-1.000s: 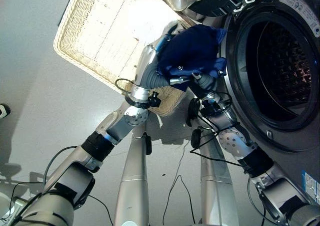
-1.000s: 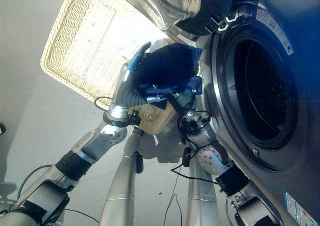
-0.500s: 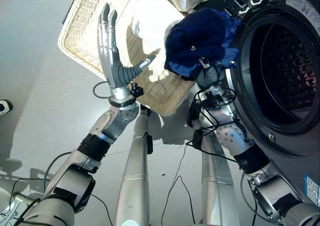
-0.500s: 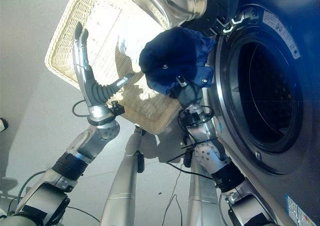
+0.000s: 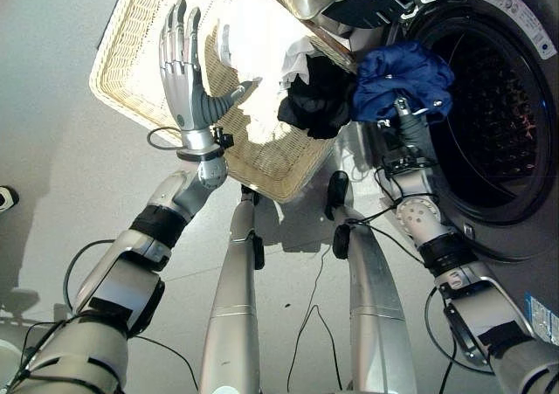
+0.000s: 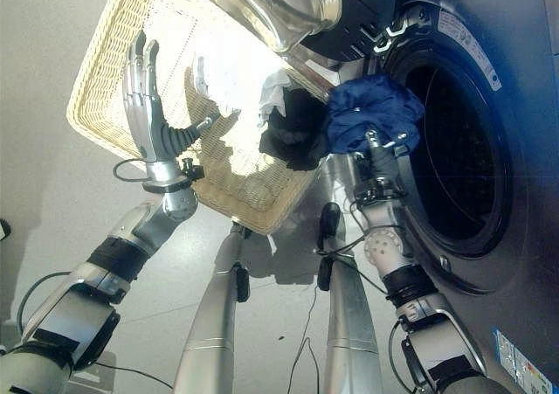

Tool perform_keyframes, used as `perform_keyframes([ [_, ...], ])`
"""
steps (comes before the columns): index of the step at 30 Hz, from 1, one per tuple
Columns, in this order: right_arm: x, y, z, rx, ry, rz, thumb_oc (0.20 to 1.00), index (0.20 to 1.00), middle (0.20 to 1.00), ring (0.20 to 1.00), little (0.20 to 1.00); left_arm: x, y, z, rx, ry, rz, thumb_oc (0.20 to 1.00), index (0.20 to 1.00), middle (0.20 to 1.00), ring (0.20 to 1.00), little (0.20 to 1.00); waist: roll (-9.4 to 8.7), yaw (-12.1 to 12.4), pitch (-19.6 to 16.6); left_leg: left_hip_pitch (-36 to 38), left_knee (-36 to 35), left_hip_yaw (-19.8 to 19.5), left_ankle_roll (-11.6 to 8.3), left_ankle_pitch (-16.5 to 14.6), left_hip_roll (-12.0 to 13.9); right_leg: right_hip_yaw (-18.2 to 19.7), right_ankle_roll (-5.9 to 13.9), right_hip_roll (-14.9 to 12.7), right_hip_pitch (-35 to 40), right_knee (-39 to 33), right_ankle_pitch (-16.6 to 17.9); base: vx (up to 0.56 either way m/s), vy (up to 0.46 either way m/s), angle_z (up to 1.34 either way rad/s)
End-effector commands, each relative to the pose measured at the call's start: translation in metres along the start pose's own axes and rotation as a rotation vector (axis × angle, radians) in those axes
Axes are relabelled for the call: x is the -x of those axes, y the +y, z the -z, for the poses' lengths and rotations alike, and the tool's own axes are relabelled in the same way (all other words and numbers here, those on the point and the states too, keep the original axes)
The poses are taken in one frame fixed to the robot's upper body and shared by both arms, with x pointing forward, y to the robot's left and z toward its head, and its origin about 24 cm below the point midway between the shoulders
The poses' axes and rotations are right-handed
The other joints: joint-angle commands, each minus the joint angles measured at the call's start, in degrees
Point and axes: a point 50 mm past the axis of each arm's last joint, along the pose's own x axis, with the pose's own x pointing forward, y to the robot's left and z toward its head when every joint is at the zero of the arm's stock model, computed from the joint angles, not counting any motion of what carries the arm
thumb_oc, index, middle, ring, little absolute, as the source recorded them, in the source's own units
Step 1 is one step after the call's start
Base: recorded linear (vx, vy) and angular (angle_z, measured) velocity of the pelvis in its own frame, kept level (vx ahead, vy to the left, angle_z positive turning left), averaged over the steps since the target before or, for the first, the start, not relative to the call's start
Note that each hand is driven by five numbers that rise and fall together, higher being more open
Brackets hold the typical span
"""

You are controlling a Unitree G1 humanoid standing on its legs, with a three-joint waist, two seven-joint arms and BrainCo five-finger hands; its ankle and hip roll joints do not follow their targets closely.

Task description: Put the clothes into the washing machine.

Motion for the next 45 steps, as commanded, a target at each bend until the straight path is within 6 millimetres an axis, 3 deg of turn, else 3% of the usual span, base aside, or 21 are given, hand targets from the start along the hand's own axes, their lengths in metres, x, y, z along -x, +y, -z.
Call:
perform_keyframes([
  [1,-0.017,-0.026,-0.060,-0.138,-0.199,0.162,0.200,0.200,0.200,0.200,0.200,-0.021,0.004,0.011,-0.047,-0.012,0.021,1.000,1.000,1.000,1.000,1.000,-0.21,-1.02,-1.02,-1.90,7.15,1.69,-1.51,-7.09,-2.03,-1.36,7.24,2.68,2.66,-13.77,11.98,0.01,0.059,-0.08],
  [3,-0.023,-0.038,-0.093,-0.158,-0.301,0.241,0.200,0.200,0.200,0.200,0.200,-0.022,0.003,0.016,-0.077,-0.023,0.063,1.000,1.000,1.000,1.000,1.000,-0.10,-0.98,-1.02,-2.06,7.49,1.72,-1.60,-7.47,-1.71,-1.17,7.20,2.77,2.56,-13.71,11.91,0.02,0.026,-0.09],
  [4,-0.021,-0.049,-0.133,-0.206,-0.467,0.344,0.200,0.200,0.200,0.200,0.200,-0.020,0.003,0.028,-0.143,-0.032,0.150,1.000,1.000,1.000,1.000,1.000,-0.31,-1.12,-1.02,-2.41,8.02,1.68,-1.58,-8.05,-1.21,-0.96,7.19,2.91,2.41,-13.58,11.72,0.02,0.000,-0.12],
  [5,-0.016,-0.055,-0.152,-0.238,-0.563,0.405,0.200,0.200,0.200,0.200,0.200,-0.016,0.004,0.034,-0.193,-0.040,0.195,1.000,1.000,1.000,1.000,1.000,-0.60,-1.24,-1.02,-2.65,8.03,1.57,-1.53,-8.17,-0.90,-0.94,7.20,3.00,2.36,-13.60,11.71,0.02,-0.009,-0.13],
  [7,-0.010,-0.057,-0.170,-0.229,-0.669,0.470,0.200,0.200,0.200,0.200,0.200,-0.014,0.004,0.041,-0.257,-0.045,0.241,1.000,1.000,1.000,1.000,1.000,-0.79,-1.40,-1.02,-2.91,7.85,1.52,-1.45,-8.24,-0.71,-0.94,7.25,3.08,2.27,-13.89,11.88,0.01,-0.008,-0.08],
  [11,-0.007,-0.043,-0.194,-0.234,-0.797,0.525,0.200,0.200,0.200,0.200,0.200,-0.016,0.003,0.046,-0.305,-0.021,0.279,1.000,1.000,1.000,1.000,1.000,-0.87,-1.61,-1.02,-3.26,7.41,1.57,-1.29,-8.34,-0.61,-0.80,7.34,3.14,1.92,-14.49,12.24,0.00,0.011,-0.04],
  [12,-0.006,-0.032,-0.207,-0.214,-0.855,0.535,0.200,0.200,0.200,0.200,0.200,-0.020,0.005,0.050,-0.326,-0.012,0.283,1.000,1.000,1.000,1.000,1.000,-0.78,-1.92,-1.02,-3.38,7.24,1.65,-1.16,-8.37,-0.59,-0.63,7.32,3.19,1.62,-14.68,12.39,-0.02,0.072,-0.03],
  [13,-0.009,-0.013,-0.224,-0.131,-0.892,0.489,1.000,1.000,1.000,1.000,1.000,-0.034,0.008,0.053,-0.348,-0.004,0.279,1.000,1.000,1.000,1.000,1.000,-0.73,-2.40,-1.02,-3.64,7.35,1.62,-1.13,-8.61,-0.61,-0.35,7.29,3.07,1.28,-14.90,12.40,-0.02,0.077,-0.04],
  [17,-0.009,-0.011,-0.225,-0.123,-0.891,0.480,1.000,1.000,1.000,1.000,1.000,-0.035,0.009,0.053,-0.347,-0.002,0.277,1.000,1.000,1.000,1.000,1.000,-0.72,-2.43,-1.02,-3.71,7.37,1.61,-1.13,-8.62,-0.63,-0.32,7.29,3.06,1.18,-14.90,12.40,-0.01,0.022,-0.01],
  [18,-0.012,-0.003,-0.230,-0.066,-0.880,0.447,1.000,1.000,1.000,1.000,1.000,-0.042,0.010,0.054,-0.353,-0.004,0.277,1.000,1.000,1.000,1.000,1.000,-0.60,-2.58,-1.02,-3.65,7.26,1.58,-1.18,-8.72,-0.68,-0.23,7.21,3.01,1.22,-15.06,12.24,-0.03,0.077,-0.06],
  [19,-0.016,0.003,-0.232,0.106,-0.862,0.410,1.000,1.000,1.000,1.000,1.000,-0.053,0.009,0.051,-0.376,-0.022,0.303,1.000,1.000,1.000,1.000,1.000,-0.28,-2.79,-1.02,-3.20,6.47,1.31,-1.21,-8.64,-0.86,-0.09,7.14,2.85,1.56,-15.74,12.09,-0.03,0.090,-0.08],
  [24,-0.023,0.007,-0.222,0.207,-0.811,0.428,1.000,1.000,1.000,1.000,1.000,-0.061,0.002,0.044,-0.386,-0.050,0.328,1.000,1.000,1.000,1.000,1.000,0.13,-2.66,-1.02,-3.44,6.26,1.23,-1.12,-8.58,-1.07,-0.25,7.18,2.56,1.38,-15.81,11.74,0.00,0.014,-0.02],
  [25,-0.032,0.015,-0.210,0.438,-0.733,0.494,1.000,1.000,1.000,1.000,1.000,-0.065,-0.003,0.037,-0.386,-0.066,0.327,1.000,1.000,1.000,1.000,1.000,0.46,-2.47,-1.02,-4.00,6.29,1.06,-1.05,-8.49,-1.36,-0.42,7.28,2.27,0.93,-15.88,11.84,0.00,0.000,0.00],
  [26,-0.032,0.015,-0.210,0.438,-0.733,0.494,1.000,1.000,1.000,1.000,1.000,-0.065,-0.003,0.037,-0.386,-0.066,0.327,1.000,1.000,1.000,1.000,1.000,0.46,-2.47,-1.02,-4.00,6.29,1.06,-1.05,-8.49,-1.36,-0.42,7.28,2.27,0.93,-15.88,11.84,-0.02,0.001,0.03],
  [27,-0.039,0.022,-0.202,0.611,-0.675,0.548,1.000,1.000,1.000,1.000,1.000,-0.071,-0.003,0.033,-0.391,-0.077,0.317,1.000,1.000,1.000,1.000,1.000,0.57,-2.34,-1.02,-4.26,6.27,1.05,-0.99,-8.39,-1.46,-0.45,7.28,2.22,0.62,-15.90,11.91,0.00,0.000,0.00],
  [29,-0.044,0.024,-0.194,0.792,-0.599,0.592,1.000,1.000,1.000,1.000,1.000,-0.078,-0.003,0.028,-0.401,-0.093,0.300,1.000,1.000,1.000,1.000,1.000,0.66,-2.27,-1.02,-4.56,6.20,1.04,-0.95,-8.25,-1.49,-0.40,7.33,2.18,0.33,-15.98,12.03,0.00,0.000,0.00],
  [32,-0.050,0.027,-0.183,0.972,-0.515,0.611,1.000,1.000,1.000,1.000,1.000,-0.088,-0.001,0.023,-0.400,-0.112,0.250,1.000,1.000,1.000,1.000,1.000,0.54,-2.23,-1.02,-5.23,6.30,1.00,-0.99,-8.17,-1.33,-0.47,7.33,2.27,-0.35,-15.55,11.85,0.00,0.000,0.00],
  [36,-0.055,0.027,-0.166,1.040,-0.416,0.598,1.000,1.000,1.000,1.000,1.000,-0.098,0.000,0.016,-0.381,-0.126,0.222,1.000,1.000,1.000,1.000,1.000,0.32,-2.31,-1.02,-5.77,6.14,1.23,-1.19,-8.11,-1.05,-0.46,7.36,2.50,-0.95,-15.19,11.56,0.00,0.000,0.00],
  [41,-0.058,0.024,-0.142,1.046,-0.330,0.548,1.000,1.000,1.000,1.000,1.000,-0.097,-0.009,0.010,-0.359,-0.136,0.322,1.000,1.000,1.000,1.000,1.000,0.01,-2.62,-1.02,-6.13,5.81,1.32,-1.27,-8.35,-0.97,-0.02,7.56,2.94,-1.52,-15.37,11.61,0.00,0.000,0.00],
  [44,-0.059,0.024,-0.138,1.053,-0.318,0.531,1.000,1.000,1.000,1.000,1.000,-0.097,-0.011,0.010,-0.358,-0.135,0.339,1.000,1.000,1.000,1.000,1.000,-0.04,-2.74,-1.02,-6.20,5.71,1.47,-1.30,-8.34,-0.87,0.08,7.58,3.00,-1.65,-15.44,11.63,0.00,0.011,0.00],
  [45,-0.060,0.026,-0.126,1.058,-0.292,0.482,1.000,1.000,1.000,1.000,1.000,-0.097,-0.014,0.010,-0.353,-0.121,0.372,1.000,1.000,1.000,1.000,1.000,-0.14,-3.09,-1.02,-6.04,5.36,1.74,-1.42,-8.30,-0.73,0.39,7.59,3.32,-1.70,-15.62,11.68,0.00,0.049,0.00],
])
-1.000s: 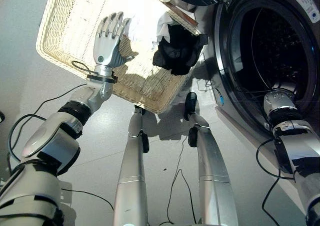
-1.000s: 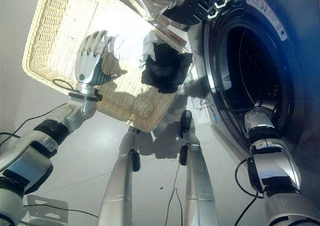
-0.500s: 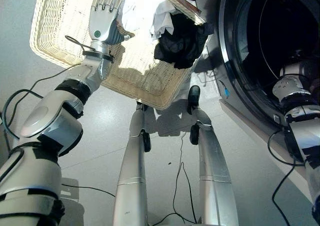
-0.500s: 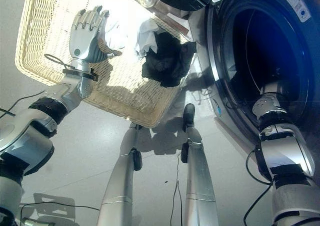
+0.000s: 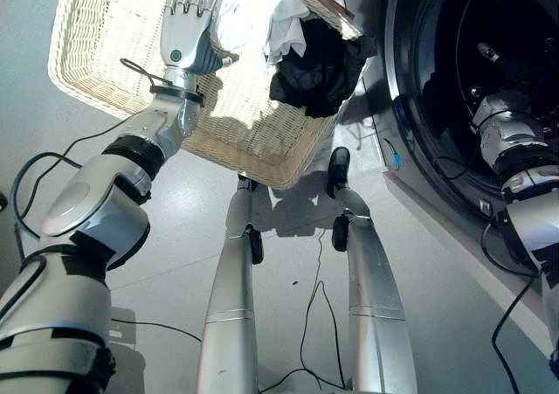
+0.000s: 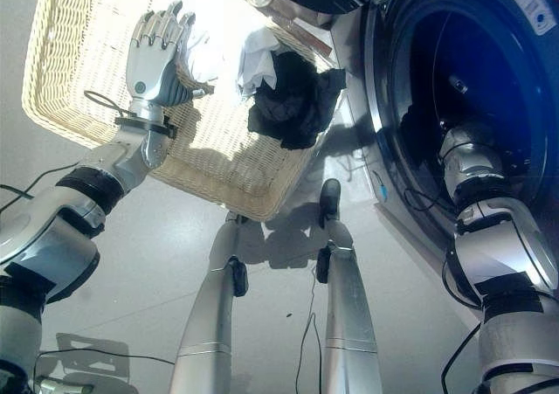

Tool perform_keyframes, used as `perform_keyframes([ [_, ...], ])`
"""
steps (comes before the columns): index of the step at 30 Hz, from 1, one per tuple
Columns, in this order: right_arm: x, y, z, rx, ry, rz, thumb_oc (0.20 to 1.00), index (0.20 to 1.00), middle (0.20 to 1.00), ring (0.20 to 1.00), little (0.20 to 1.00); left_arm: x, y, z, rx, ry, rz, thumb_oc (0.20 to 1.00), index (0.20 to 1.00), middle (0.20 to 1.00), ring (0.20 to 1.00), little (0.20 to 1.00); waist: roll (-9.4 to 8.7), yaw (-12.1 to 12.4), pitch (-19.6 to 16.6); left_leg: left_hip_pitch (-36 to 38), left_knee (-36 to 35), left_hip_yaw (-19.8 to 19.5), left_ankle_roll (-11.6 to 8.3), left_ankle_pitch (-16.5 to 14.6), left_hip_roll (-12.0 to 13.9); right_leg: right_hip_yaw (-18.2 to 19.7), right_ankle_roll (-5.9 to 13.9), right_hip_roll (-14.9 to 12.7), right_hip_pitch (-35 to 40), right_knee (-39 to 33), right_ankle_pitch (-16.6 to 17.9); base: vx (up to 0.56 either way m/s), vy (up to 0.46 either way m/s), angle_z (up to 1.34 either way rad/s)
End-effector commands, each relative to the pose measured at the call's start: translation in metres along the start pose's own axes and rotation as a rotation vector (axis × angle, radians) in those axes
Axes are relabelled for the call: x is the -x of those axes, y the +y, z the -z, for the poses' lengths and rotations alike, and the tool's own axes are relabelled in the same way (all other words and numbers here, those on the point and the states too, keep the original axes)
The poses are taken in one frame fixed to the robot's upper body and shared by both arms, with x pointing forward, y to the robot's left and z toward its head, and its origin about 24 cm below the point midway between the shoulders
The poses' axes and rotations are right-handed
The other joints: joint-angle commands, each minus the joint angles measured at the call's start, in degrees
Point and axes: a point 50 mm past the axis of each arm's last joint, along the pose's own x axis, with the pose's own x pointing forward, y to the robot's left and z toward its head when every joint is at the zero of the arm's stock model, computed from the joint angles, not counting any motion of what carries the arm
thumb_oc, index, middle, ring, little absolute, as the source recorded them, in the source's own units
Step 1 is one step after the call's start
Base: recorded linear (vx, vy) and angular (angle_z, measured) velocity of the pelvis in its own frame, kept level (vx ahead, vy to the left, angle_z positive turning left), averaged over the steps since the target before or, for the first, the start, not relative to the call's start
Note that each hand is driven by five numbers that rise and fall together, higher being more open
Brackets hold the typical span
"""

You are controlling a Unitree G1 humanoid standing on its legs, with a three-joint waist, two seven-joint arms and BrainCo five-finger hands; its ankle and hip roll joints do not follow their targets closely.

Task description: Put the clothes into the washing machine.

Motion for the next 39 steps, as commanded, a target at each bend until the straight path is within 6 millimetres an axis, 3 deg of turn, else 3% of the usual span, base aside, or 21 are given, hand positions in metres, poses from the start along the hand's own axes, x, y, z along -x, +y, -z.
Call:
perform_keyframes([
  [1,0.002,0.004,0.003,0.070,-0.048,-0.054,1.000,1.000,1.000,1.000,1.000,-0.024,0.008,-0.016,0.049,-0.025,0.018,1.000,1.000,1.000,1.000,1.000,-0.17,-0.76,-1.02,-0.15,8.25,0.34,-4.10,-10.47,0.73,-1.93,5.61,3.85,4.34,-10.42,5.98,0.00,0.050,-0.01],
  [2,0.003,0.006,0.004,0.067,-0.049,-0.063,1.000,1.000,1.000,1.000,1.000,-0.024,0.008,-0.017,0.051,-0.022,0.022,1.000,1.000,1.000,1.000,1.000,-0.18,-0.82,-1.02,-0.21,8.26,0.39,-4.12,-10.48,0.77,-1.85,5.60,3.90,4.24,-10.38,5.95,0.01,0.031,-0.01],
  [5,0.009,0.013,0.010,0.059,-0.053,-0.113,1.000,1.000,1.000,1.000,1.000,-0.024,0.004,-0.020,0.049,-0.034,0.074,0.200,0.200,0.200,0.200,0.200,-0.31,-1.19,-1.02,-0.36,8.29,0.57,-4.27,-10.49,0.88,-1.50,5.63,4.09,4.07,-10.38,5.87,0.00,0.000,0.00],
  [12,0.020,0.028,0.013,0.092,-0.093,-0.159,1.000,1.000,1.000,1.000,1.000,-0.024,0.001,-0.025,0.059,-0.044,0.122,0.200,0.200,0.200,0.200,0.200,-0.50,-1.83,-1.02,-0.46,8.22,0.98,-4.50,-10.47,1.10,-1.04,5.67,4.35,3.82,-10.40,5.80,0.00,0.000,0.00],
  [33,0.032,0.040,0.019,0.084,-0.103,-0.201,1.000,1.000,1.000,1.000,1.000,-0.019,-0.011,-0.037,0.044,-0.134,0.260,0.200,0.200,0.200,0.200,0.200,-0.65,-2.74,-1.02,-0.47,8.20,1.49,-4.86,-10.28,1.34,-0.29,5.93,4.58,3.65,-10.87,6.29,0.00,0.000,0.00],
  [38,0.033,0.041,0.021,0.086,-0.104,-0.204,1.000,1.000,1.000,1.000,1.000,-0.018,-0.010,-0.035,0.025,-0.126,0.210,0.200,0.200,0.200,0.200,0.200,-0.56,-2.75,-1.02,-0.48,8.20,1.49,-4.87,-10.21,1.43,-0.14,5.91,4.60,3.64,-10.82,6.23,0.00,0.000,0.00],
  [39,0.033,0.041,0.021,0.086,-0.104,-0.204,1.000,1.000,1.000,1.000,1.000,-0.018,-0.009,-0.035,0.024,-0.127,0.198,0.332,0.332,0.332,0.332,0.332,-0.56,-2.74,-1.02,-0.48,8.20,1.51,-4.87,-10.21,1.45,-0.15,5.92,4.59,3.63,-10.80,6.21,0.00,0.000,0.00],
])
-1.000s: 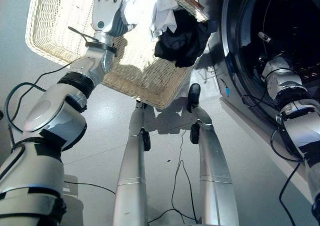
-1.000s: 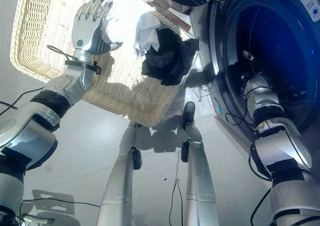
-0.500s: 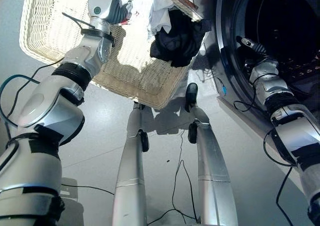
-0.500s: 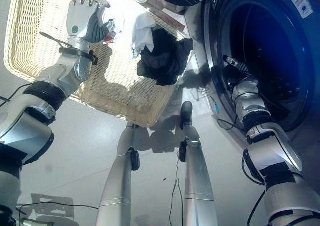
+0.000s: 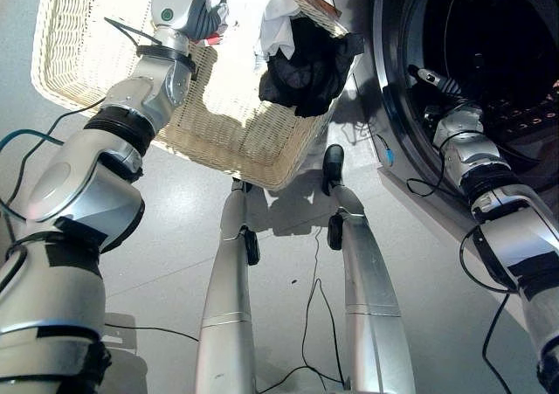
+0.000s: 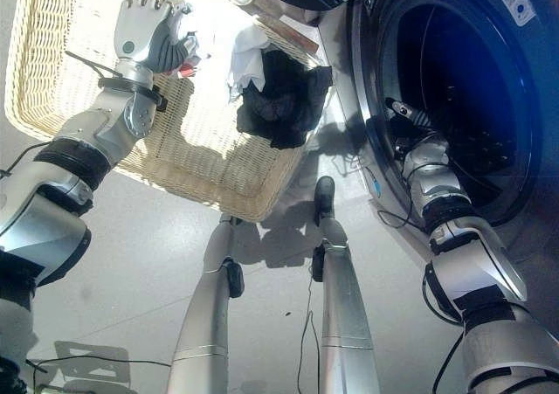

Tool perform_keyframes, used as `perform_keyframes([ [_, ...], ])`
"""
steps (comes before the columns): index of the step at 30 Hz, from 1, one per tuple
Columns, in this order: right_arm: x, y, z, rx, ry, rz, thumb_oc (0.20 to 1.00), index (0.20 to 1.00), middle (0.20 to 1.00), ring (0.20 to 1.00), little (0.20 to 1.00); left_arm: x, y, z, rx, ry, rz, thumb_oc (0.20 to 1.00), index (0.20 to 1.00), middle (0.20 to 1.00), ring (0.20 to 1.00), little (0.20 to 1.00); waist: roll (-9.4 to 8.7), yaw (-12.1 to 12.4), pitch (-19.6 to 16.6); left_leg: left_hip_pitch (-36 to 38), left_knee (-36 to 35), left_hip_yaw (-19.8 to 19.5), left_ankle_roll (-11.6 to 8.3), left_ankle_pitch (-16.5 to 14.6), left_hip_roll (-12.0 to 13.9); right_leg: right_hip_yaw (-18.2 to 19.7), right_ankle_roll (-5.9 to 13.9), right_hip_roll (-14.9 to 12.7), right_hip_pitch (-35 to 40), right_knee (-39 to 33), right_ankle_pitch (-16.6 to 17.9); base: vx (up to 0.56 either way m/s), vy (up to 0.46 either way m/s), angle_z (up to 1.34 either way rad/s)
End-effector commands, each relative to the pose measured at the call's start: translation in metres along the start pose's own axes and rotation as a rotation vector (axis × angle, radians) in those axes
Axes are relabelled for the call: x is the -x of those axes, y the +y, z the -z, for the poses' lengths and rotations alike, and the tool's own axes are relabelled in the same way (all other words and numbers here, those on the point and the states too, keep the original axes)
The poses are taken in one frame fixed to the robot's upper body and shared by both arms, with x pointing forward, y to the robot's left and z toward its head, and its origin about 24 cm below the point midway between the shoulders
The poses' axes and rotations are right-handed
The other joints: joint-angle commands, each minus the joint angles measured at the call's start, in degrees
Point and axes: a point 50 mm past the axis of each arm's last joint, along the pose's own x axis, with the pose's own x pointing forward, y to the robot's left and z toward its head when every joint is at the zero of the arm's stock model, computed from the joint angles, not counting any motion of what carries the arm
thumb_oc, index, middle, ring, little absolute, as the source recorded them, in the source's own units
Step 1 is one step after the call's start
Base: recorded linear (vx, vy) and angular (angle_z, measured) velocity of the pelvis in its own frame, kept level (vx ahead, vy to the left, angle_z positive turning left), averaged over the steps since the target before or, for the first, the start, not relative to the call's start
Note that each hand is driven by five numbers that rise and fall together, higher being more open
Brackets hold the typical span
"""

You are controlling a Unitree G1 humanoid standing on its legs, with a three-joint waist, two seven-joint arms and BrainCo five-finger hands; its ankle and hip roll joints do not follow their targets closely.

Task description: Put the clothes into the washing machine.

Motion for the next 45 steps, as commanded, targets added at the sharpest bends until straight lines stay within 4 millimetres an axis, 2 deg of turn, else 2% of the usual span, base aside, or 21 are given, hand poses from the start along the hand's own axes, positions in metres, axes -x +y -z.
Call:
perform_keyframes([
  [1,0.002,0.002,-0.004,0.014,-0.055,0.019,1.000,1.000,1.000,1.000,1.000,0.008,-0.030,-0.039,0.031,-0.125,0.079,1.000,1.000,1.000,1.000,1.000,-0.40,-0.70,-0.88,-0.59,7.66,0.80,-4.84,-10.12,1.21,-0.86,5.85,4.11,3.41,-10.30,5.91,0.00,0.000,0.00],
  [12,0.004,0.003,0.000,0.008,-0.044,0.022,1.000,1.000,1.000,1.000,1.000,0.013,-0.036,-0.051,0.035,-0.227,0.123,1.000,1.000,1.000,1.000,1.000,-0.66,-0.58,-0.88,-0.55,7.60,0.64,-4.94,-10.15,1.02,-1.11,5.96,4.03,3.63,-10.69,6.24,0.00,0.000,0.00],
  [19,0.004,0.005,0.001,0.006,-0.042,0.021,1.000,1.000,1.000,1.000,1.000,0.023,-0.049,-0.057,0.050,-0.264,0.203,1.000,1.000,1.000,1.000,1.000,-0.64,-0.60,-0.88,-0.51,7.52,0.77,-4.82,-10.23,1.00,-0.91,6.03,4.18,3.54,-10.83,6.38,0.00,0.000,0.00],
  [27,0.006,0.006,0.004,0.000,-0.044,0.023,1.000,1.000,1.000,1.000,1.000,0.031,-0.056,-0.047,0.006,-0.207,0.197,1.000,1.000,1.000,1.000,1.000,-0.99,-0.36,-0.88,-0.83,7.60,0.53,-4.82,-10.25,1.06,-0.93,6.06,4.21,3.51,-10.94,6.32,0.00,0.000,0.00],
  [35,0.007,0.006,0.008,-0.013,-0.035,0.032,1.000,1.000,1.000,1.000,1.000,0.034,-0.053,-0.030,-0.046,-0.086,0.082,1.000,1.000,1.000,1.000,1.000,-1.46,-0.27,-0.88,-1.04,7.78,0.13,-4.74,-10.25,0.96,-1.12,6.12,4.21,3.38,-10.95,6.63,0.00,0.000,0.00],
  [39,0.007,0.006,0.010,-0.018,-0.033,0.034,1.000,1.000,1.000,1.000,1.000,0.035,-0.051,-0.024,-0.014,-0.036,0.037,1.000,1.000,1.000,1.000,1.000,-1.49,-0.10,-0.88,-1.09,7.67,-0.10,-4.79,-10.18,0.84,-1.24,6.17,4.13,3.39,-11.09,6.72,0.00,0.000,0.00],
  [45,0.012,0.007,0.018,-0.031,-0.022,0.040,1.000,1.000,1.000,1.000,1.000,0.047,-0.050,-0.016,0.124,0.082,-0.114,1.000,1.000,1.000,1.000,1.000,-1.77,0.49,-0.88,-0.95,7.35,-0.67,-4.69,-10.12,0.41,-1.76,6.15,4.04,3.77,-11.51,6.86,0.00,-0.037,-0.01],
])
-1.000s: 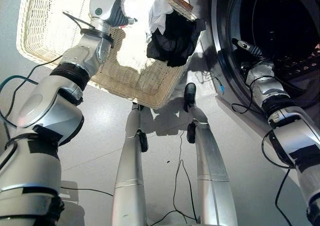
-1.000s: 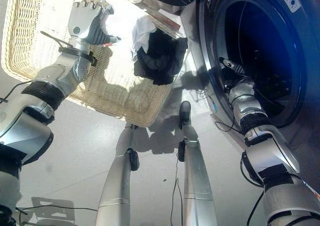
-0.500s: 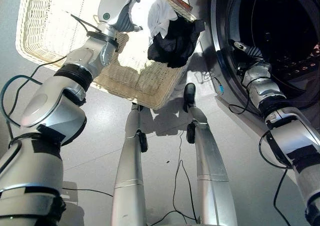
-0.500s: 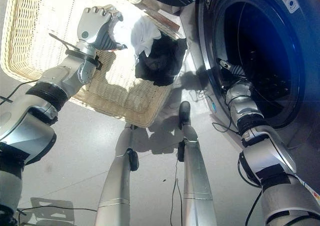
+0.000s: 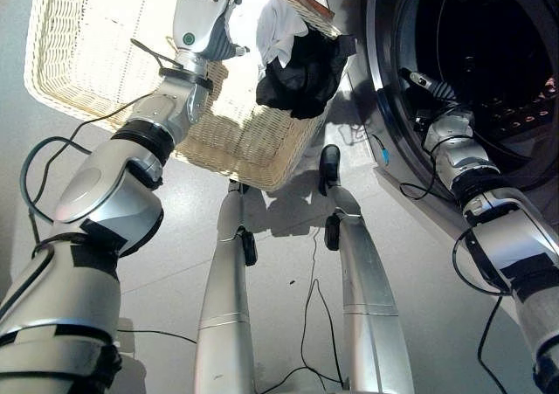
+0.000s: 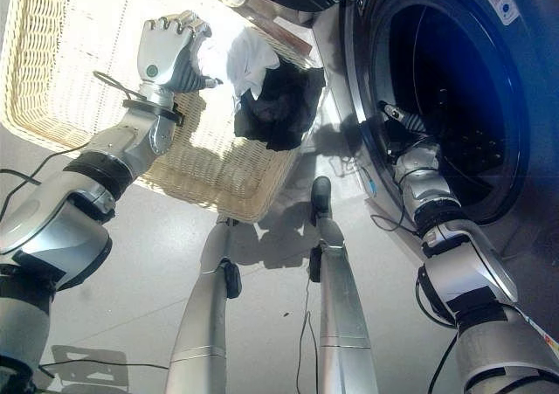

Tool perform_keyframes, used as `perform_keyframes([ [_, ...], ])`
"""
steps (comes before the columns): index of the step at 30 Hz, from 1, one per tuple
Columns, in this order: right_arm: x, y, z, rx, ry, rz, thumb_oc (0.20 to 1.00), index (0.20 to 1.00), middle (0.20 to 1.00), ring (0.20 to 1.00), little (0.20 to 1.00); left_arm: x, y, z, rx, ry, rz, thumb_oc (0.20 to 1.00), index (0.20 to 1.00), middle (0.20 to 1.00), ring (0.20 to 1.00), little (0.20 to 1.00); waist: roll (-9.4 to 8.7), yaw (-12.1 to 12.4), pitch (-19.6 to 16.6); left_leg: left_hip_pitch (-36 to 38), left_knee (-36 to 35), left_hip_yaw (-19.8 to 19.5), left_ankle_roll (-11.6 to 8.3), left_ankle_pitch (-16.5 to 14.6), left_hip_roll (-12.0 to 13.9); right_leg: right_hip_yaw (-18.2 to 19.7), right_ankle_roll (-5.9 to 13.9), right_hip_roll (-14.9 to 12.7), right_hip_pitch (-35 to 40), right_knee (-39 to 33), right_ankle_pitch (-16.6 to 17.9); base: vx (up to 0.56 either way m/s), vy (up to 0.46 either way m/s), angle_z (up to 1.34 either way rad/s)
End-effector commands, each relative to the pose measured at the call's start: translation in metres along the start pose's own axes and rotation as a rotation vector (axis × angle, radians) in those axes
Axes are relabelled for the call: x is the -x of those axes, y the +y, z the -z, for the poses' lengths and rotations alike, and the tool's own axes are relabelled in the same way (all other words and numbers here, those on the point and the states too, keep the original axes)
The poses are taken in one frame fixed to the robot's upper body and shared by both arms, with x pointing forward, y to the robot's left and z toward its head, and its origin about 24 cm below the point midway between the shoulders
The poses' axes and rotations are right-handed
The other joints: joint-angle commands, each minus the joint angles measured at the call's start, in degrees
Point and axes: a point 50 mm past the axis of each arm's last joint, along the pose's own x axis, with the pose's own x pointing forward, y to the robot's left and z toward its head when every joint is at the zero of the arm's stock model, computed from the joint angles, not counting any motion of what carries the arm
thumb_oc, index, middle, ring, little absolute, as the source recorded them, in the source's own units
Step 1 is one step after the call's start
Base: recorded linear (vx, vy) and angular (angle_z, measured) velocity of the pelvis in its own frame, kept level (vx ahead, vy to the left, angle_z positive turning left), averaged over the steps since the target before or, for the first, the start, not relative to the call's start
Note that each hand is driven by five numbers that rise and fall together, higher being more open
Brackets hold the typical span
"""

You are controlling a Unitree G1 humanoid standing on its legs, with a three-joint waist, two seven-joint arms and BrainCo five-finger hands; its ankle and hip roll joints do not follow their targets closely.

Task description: Put the clothes into the washing machine.

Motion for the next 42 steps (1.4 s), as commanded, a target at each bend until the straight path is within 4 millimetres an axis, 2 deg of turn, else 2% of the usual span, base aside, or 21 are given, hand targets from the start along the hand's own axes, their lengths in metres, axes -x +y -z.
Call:
perform_keyframes([
  [1,0.005,-0.002,0.007,-0.029,-0.020,0.047,1.000,1.000,1.000,1.000,1.000,0.025,-0.018,0.000,0.091,0.096,0.014,1.000,1.000,1.000,1.000,1.000,-1.47,0.94,-0.68,-0.84,7.23,-0.14,-4.28,-9.76,-0.43,-1.47,6.15,3.06,3.32,-10.52,6.75,0.00,-0.038,0.00],
  [10,0.007,-0.006,0.013,-0.052,-0.007,0.061,1.000,1.000,1.000,1.000,1.000,0.047,-0.023,0.006,0.173,0.174,-0.037,1.000,1.000,1.000,1.000,1.000,-2.04,1.53,-0.68,-1.21,7.40,-0.95,-4.00,-9.87,-0.84,-2.02,6.06,3.18,3.29,-10.49,6.89,0.00,-0.021,0.00],
  [24,0.009,-0.008,0.018,-0.057,0.005,0.061,1.000,1.000,1.000,1.000,1.000,0.053,-0.025,0.007,0.196,0.203,-0.057,1.000,1.000,1.000,1.000,1.000,-2.28,1.65,-0.68,-1.21,7.66,-1.35,-3.74,-9.93,-1.18,-2.18,6.12,3.23,3.31,-10.32,7.18,0.00,0.000,0.00],
  [30,0.007,-0.009,0.015,-0.052,0.000,0.061,1.000,1.000,1.000,1.000,1.000,0.049,-0.021,0.008,0.179,0.193,-0.085,1.000,1.000,1.000,1.000,1.000,-2.18,1.62,-0.68,-1.28,7.60,-1.30,-3.78,-9.76,-1.16,-2.17,6.10,3.20,3.25,-10.24,7.17,0.00,0.000,0.00],
  [36,0.005,-0.008,0.011,-0.043,-0.001,0.053,1.000,1.000,1.000,1.000,1.000,0.036,-0.015,0.005,0.147,0.163,-0.097,1.000,1.000,1.000,1.000,1.000,-2.12,1.36,-0.68,-1.36,7.62,-1.12,-3.92,-9.66,-1.05,-1.94,6.16,3.27,3.03,-9.96,7.12,0.00,0.000,0.00],
  [42,0.003,-0.007,0.007,-0.026,-0.006,0.040,1.000,1.000,1.000,1.000,1.000,0.015,-0.011,-0.003,0.078,0.101,-0.034,1.000,1.000,1.000,1.000,1.000,-1.82,0.85,-0.68,-1.39,7.86,-0.72,-4.09,-9.45,-0.97,-1.56,6.26,3.21,2.75,-9.55,7.18,0.00,0.025,0.00],
])
